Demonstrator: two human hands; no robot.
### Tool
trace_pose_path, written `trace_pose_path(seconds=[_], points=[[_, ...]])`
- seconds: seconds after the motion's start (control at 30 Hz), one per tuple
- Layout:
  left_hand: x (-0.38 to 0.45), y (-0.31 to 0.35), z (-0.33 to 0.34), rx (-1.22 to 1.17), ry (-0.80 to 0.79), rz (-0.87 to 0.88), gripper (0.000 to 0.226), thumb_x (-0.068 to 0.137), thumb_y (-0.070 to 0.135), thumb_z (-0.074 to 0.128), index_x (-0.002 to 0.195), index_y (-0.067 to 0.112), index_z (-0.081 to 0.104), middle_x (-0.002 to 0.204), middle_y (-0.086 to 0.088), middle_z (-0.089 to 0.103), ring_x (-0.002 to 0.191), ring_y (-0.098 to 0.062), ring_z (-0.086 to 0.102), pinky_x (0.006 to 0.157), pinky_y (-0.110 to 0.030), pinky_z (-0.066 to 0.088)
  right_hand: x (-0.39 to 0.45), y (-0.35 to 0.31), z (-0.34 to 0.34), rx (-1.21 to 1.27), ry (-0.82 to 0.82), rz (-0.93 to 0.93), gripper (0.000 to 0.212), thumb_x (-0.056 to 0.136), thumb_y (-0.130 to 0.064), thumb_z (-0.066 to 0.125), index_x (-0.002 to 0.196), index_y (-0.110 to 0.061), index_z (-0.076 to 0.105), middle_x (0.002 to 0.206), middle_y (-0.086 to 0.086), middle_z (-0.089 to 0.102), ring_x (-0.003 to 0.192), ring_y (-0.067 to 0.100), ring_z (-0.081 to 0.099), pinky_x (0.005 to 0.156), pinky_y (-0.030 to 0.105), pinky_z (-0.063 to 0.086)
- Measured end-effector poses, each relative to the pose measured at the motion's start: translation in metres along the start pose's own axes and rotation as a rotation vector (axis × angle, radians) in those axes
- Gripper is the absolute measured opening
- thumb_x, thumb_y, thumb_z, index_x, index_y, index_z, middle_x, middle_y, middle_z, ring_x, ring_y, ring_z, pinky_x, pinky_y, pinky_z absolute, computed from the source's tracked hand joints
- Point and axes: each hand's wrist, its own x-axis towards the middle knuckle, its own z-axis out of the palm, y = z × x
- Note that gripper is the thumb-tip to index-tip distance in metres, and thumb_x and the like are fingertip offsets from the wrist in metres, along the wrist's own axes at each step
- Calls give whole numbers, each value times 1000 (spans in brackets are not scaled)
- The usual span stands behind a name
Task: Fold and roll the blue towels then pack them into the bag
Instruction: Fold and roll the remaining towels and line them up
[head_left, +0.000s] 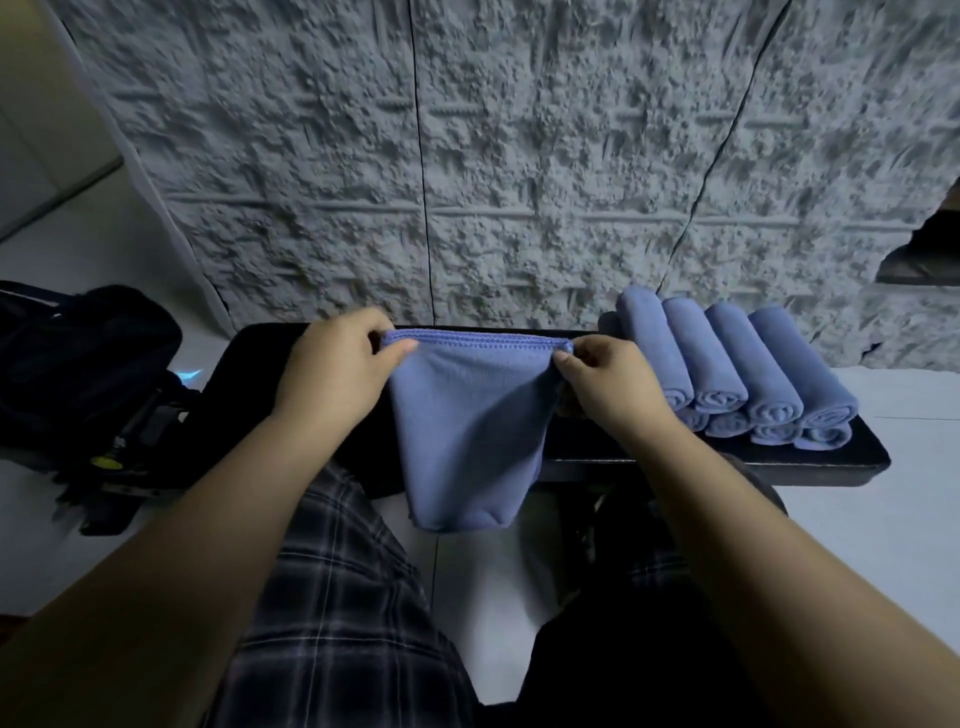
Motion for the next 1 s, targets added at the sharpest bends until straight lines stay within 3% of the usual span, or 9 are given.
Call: trace_pose_path(seconds=[0.17, 0.3, 0.43, 0.57, 0.67, 0.73, 0.8, 0.9, 1.0], points=[[14, -3, 40, -629, 44, -262, 15, 92, 20, 57, 78, 24, 53, 64, -5, 62, 50, -12, 60, 49, -23, 49, 35, 9, 16, 203, 35, 33, 21, 91, -22, 54, 71, -20, 58, 73, 0, 71, 78, 22, 70, 80, 51, 55], [36, -11, 61, -730, 53, -170, 18, 94, 14, 54, 84, 29, 51, 80, -1, 67, 79, -20, 67, 80, -41, 53, 56, 15, 23, 197, 97, -30, 5, 89, -25, 54, 91, -28, 57, 94, -3, 70, 93, 17, 66, 88, 43, 51], [58, -16, 81, -623, 6, -16, 5, 88, 31, 49, 93, 32, 49, 91, -2, 66, 91, -22, 64, 87, -41, 48, 76, 19, 29, 178, 106, -14, 28, 90, -11, 51, 115, -23, 50, 110, -6, 65, 102, 10, 61, 89, 28, 47], [70, -20, 103, -536, -187, -3, 56, 91, 21, 55, 141, 24, 30, 136, -8, 49, 127, -20, 47, 106, -36, 37, 97, 30, 37, 266, -13, 13, 53, 92, -6, 51, 140, -22, 33, 132, -1, 54, 113, 9, 55, 90, 21, 46], [55, -25, 118, -361, -352, 38, 73, 91, 16, 59, 149, 23, 16, 151, -6, 31, 136, -18, 33, 105, -21, 25, 95, 49, 43, 145, -197, 4, 76, 93, -11, 56, 151, -22, 9, 144, 4, 41, 124, 17, 49, 90, 22, 41], [29, -31, 123, -254, -411, 73, 68, 89, 20, 61, 147, 17, 25, 150, -5, 33, 137, -18, 32, 101, -13, 21, 82, 64, 46, -28, -277, -31, 62, 91, -14, 59, 146, -19, 29, 135, 5, 48, 118, 18, 52, 91, 23, 43], [0, -39, 126, -200, -519, 89, 70, 87, 39, 61, 145, 14, 30, 151, -3, 31, 139, -16, 27, 101, -7, 13, 63, 79, 48, -222, -303, -93, 35, 87, -13, 61, 122, -15, 56, 115, 6, 58, 97, 17, 58, 84, 23, 45], [-27, -50, 131, 29, -771, 157, 104, 71, 77, 42, 150, 17, 11, 157, 7, 5, 145, -12, -1, 114, -23, 2, 34, 91, 46, -332, -385, -96, 18, 79, -11, 62, 98, -12, 63, 96, 5, 59, 86, 20, 58, 78, 28, 46], [-33, -53, 140, 241, -845, 177, 88, 91, 50, 50, 149, 23, -10, 152, 12, -21, 141, -10, -21, 115, -32, -8, 20, 93, 47, -350, -544, -21, 31, 75, -14, 66, 104, -11, 57, 96, 0, 52, 84, 15, 52, 74, 24, 43]])
